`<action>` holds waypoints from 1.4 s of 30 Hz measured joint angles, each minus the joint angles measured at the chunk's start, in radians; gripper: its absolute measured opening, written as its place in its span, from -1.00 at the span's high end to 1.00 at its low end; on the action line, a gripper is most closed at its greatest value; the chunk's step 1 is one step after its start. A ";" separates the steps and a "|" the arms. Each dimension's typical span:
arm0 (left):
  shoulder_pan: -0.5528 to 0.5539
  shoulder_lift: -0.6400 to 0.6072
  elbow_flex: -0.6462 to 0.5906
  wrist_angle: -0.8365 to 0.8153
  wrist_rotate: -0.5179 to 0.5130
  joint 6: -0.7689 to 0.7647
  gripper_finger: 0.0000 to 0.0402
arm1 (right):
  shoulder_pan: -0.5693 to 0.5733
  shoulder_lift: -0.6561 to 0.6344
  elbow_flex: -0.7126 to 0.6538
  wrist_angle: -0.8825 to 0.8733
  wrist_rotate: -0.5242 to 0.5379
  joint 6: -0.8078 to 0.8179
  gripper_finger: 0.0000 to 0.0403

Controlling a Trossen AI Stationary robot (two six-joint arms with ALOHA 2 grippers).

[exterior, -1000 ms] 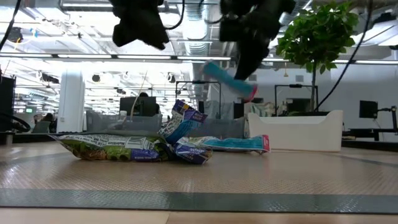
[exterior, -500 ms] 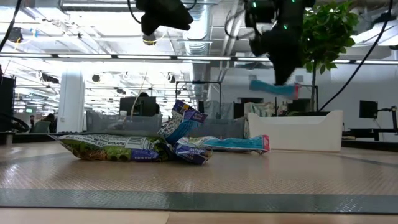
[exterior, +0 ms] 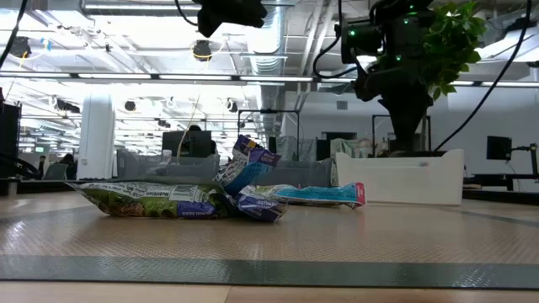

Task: Pick and place Granola Bars by type
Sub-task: Put the red granola bar into the white bin

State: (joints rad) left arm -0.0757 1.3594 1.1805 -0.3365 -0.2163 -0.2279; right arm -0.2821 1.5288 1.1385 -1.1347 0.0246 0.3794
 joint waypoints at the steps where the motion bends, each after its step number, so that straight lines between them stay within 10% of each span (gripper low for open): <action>1: 0.000 0.000 0.000 -0.004 0.000 -0.005 0.57 | 0.000 0.000 0.000 0.001 0.000 0.010 0.44; 12: 0.000 0.000 0.001 -0.132 0.029 -0.113 0.57 | 0.183 -0.018 0.074 0.253 -0.079 0.037 -0.06; 24: -0.026 0.001 -0.007 -0.288 0.053 -0.145 0.57 | 0.410 0.218 0.119 0.352 -0.077 0.010 0.04; 42: -0.054 0.001 -0.007 -0.301 0.053 -0.179 0.57 | 0.351 0.375 0.119 0.431 -0.014 -0.051 0.13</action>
State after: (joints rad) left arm -0.1298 1.3602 1.1732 -0.6380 -0.1632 -0.4072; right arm 0.0692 1.9037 1.2575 -0.7036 0.0107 0.3280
